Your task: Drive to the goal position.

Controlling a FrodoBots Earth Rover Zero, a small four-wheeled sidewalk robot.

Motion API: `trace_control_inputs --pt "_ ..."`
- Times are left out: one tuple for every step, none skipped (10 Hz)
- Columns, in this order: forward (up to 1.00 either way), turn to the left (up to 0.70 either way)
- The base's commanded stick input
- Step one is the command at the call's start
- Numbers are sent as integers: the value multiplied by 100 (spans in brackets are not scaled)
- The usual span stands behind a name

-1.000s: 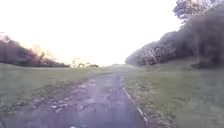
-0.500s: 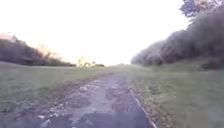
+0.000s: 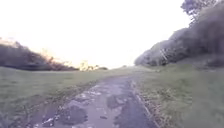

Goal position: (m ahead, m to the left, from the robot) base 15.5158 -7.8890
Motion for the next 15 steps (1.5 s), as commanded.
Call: trace_control_inputs --pt "70 0" --pt "70 0" --pt "70 0" --pt "70 0" --pt "70 0" --pt "70 0" --pt "70 0" --pt "70 0" --pt "70 0" --pt "70 0" --pt "70 0" --pt "70 -16" --pt "70 -28" --pt "70 -26" --pt "70 -1"
